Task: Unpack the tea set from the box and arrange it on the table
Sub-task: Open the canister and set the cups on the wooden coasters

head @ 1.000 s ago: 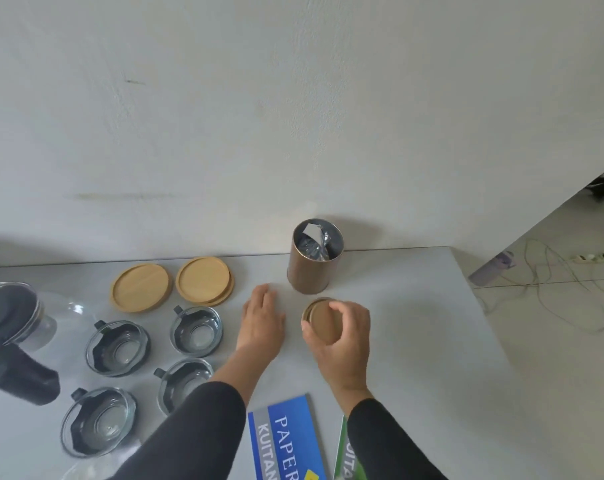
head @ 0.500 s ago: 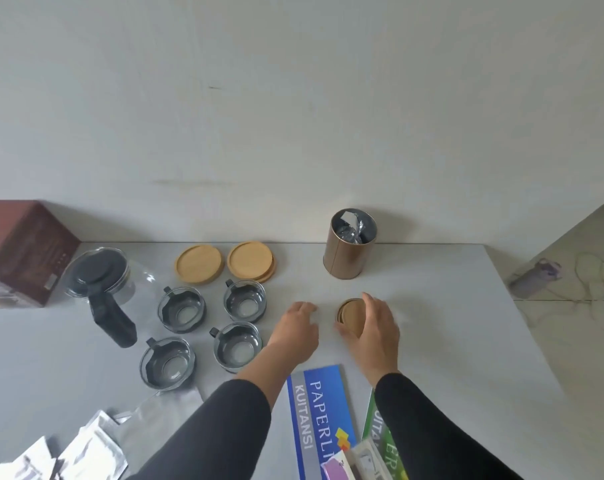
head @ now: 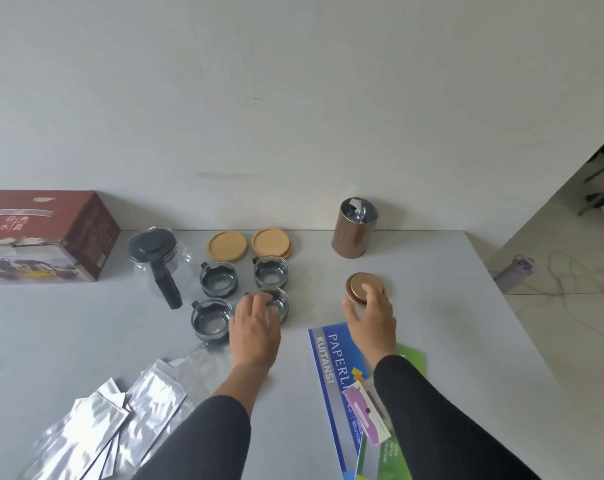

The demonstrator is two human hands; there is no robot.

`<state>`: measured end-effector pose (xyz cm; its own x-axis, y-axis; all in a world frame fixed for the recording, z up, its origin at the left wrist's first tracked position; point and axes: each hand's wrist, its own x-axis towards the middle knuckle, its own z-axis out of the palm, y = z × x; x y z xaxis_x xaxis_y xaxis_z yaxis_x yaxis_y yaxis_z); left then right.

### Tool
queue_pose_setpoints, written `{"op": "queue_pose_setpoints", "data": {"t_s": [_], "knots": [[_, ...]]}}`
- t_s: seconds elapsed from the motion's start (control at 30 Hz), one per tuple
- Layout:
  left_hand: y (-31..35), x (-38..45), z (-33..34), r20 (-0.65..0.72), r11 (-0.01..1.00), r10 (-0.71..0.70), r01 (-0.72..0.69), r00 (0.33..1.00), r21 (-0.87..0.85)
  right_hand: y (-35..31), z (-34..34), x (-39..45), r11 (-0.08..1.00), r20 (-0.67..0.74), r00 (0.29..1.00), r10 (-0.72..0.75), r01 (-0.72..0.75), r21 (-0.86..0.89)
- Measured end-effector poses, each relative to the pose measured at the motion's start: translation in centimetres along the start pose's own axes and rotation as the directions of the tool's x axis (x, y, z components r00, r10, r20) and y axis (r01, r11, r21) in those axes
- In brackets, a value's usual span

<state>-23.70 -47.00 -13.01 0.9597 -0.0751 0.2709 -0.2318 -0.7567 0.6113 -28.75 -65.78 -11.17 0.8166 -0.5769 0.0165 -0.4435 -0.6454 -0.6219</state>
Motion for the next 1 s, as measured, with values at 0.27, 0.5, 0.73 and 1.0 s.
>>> {"op": "queue_pose_setpoints", "data": {"t_s": [0.27,0.5,0.73,1.0], "knots": [[-3.5,-6.0,0.0,0.006,0.923,-0.383,0.382,0.924,0.047,-1.3,1.1,-2.1,0.99,0.072,0.989,-0.133,0.128,0.066],[-5.2,-5.7,1.5,-0.05,0.833,-0.549,0.551,0.834,0.052,-4.2,2.3,2.0,0.963,0.181,0.948,-0.263,0.246,0.113],[-5.1,-6.3,2.9,-0.096,0.819,-0.536,0.544,0.839,0.183,-7.1,4.8,7.3,0.958,0.295,0.912,-0.284,0.256,0.128],[-5.3,-6.5,3.3,-0.109,0.814,-0.508,0.518,0.854,0.263,-9.7,9.0,7.9,0.978,0.401,0.896,-0.189,0.135,0.159]]}}
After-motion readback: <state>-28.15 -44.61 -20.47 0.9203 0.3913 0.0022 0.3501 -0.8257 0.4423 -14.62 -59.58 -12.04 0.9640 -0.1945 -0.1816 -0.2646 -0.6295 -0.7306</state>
